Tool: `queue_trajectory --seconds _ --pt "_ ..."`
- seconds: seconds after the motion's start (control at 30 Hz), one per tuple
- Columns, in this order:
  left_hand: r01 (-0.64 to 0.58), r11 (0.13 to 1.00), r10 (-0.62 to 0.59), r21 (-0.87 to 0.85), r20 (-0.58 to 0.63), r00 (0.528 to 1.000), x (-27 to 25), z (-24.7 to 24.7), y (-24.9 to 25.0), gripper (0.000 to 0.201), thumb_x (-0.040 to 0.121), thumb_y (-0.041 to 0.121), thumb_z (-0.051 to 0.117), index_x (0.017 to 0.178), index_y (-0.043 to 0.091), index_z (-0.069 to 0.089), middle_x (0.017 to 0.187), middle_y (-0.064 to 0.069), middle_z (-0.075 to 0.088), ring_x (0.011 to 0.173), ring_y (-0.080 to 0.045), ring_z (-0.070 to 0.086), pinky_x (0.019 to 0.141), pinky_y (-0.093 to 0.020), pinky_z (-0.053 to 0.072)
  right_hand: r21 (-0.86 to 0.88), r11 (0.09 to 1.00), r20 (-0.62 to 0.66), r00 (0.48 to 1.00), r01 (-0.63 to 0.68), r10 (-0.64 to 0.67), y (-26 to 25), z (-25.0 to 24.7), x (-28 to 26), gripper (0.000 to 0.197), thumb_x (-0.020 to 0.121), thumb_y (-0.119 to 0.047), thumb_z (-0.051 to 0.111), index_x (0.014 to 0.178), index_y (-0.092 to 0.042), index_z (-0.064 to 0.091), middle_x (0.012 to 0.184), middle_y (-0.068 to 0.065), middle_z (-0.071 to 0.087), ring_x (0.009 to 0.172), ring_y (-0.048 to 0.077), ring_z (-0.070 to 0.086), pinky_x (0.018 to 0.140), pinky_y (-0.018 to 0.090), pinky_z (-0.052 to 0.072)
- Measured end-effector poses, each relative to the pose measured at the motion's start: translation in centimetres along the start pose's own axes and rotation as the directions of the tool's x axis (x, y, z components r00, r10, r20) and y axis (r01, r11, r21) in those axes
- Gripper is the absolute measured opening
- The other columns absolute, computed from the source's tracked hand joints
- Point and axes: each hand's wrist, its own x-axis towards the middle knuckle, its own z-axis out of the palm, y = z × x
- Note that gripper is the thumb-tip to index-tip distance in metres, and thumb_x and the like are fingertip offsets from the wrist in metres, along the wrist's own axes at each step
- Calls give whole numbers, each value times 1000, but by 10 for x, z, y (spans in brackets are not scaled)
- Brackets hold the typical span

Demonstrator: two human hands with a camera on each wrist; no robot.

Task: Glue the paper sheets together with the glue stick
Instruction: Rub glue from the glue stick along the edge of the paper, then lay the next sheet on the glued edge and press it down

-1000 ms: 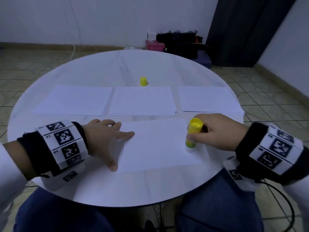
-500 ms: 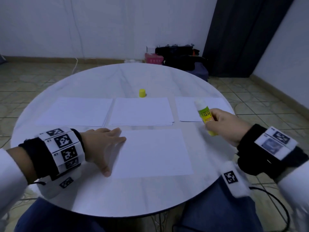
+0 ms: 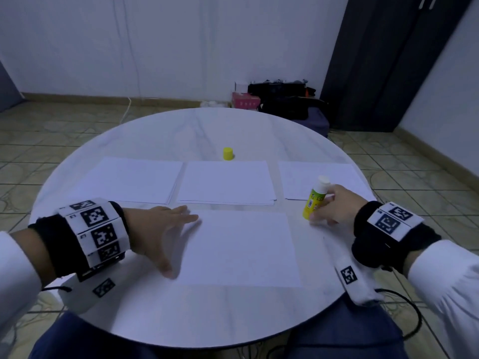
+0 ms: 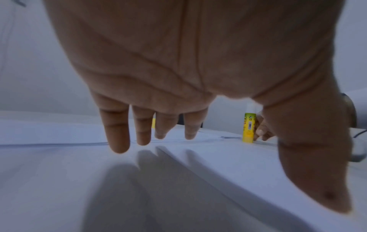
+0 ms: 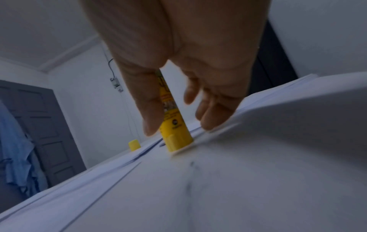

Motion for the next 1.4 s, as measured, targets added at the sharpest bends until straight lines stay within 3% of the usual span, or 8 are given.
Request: queue_trajectory --seconds 0.2,0.4,0.5,0.6,0.77,0.9,1.27,1.4 --pt "57 987 -59 -149 -5 998 -28 -13 -36 153 12 103 38 149 45 3 155 23 -2 145 -7 7 118 -30 14 -148 986 183 978 -76 103 -24 6 -49 29 79 -23 68 64 -13 45 61 8 43 52 19 35 48 25 24" --pt "343 926 -367 -159 -162 916 -22 -21 -110 85 85 57 59 152 29 15 159 5 17 143 -14 25 114 -26 23 -214 910 403 881 355 -249 -134 67 -67 30 81 -36 70 65 -19 50 64 -6 53 63 12 49 59 24 37" --pt "447 876 -471 -183 -118 874 -17 -18 -138 73 90 57 51 151 31 21 155 4 28 141 -15 30 112 -27 26 -258 836 463 822 483 -332 -201 110 -43 29 87 -38 64 70 -15 56 71 -4 54 66 10 49 59 20 38" --pt "439 883 -457 -166 -90 885 -14 -15 -150 47 96 49 44 138 30 49 139 7 51 127 -15 47 103 -25 36 -429 761 457 844 487 -282 -244 160 2 45 85 -48 62 104 -8 65 110 5 61 105 21 57 88 29 45" --pt "469 853 -503 -229 -122 856 -4 -19 -164 38 94 45 48 108 18 71 103 2 68 97 -19 62 75 -24 41 -697 594 379 910 401 -171 -267 205 47 55 74 -65 64 81 -12 52 107 7 61 93 26 56 84 34 44" --pt "471 855 -505 -218 -142 851 7 -20 -174 38 95 42 47 68 15 56 68 1 51 73 -20 49 68 -27 37 -798 494 304 938 346 -165 -262 215 58 94 66 -73 62 134 -11 41 136 11 43 124 30 45 94 40 37" --pt "426 875 -464 -229 -148 873 12 -24 -180 47 89 46 55 55 17 42 54 3 39 52 -16 36 54 -26 30 -815 469 325 939 340 -114 -265 222 63 88 61 -72 66 131 -25 43 131 5 40 132 29 31 101 45 33" --pt "440 863 -481 -248 -135 866 10 -21 -179 46 88 46 56 55 17 41 55 2 39 52 -16 37 57 -26 33 -724 618 285 949 306 -137 -270 229 55 74 45 -59 72 105 -22 51 102 -2 54 104 26 55 88 43 48"
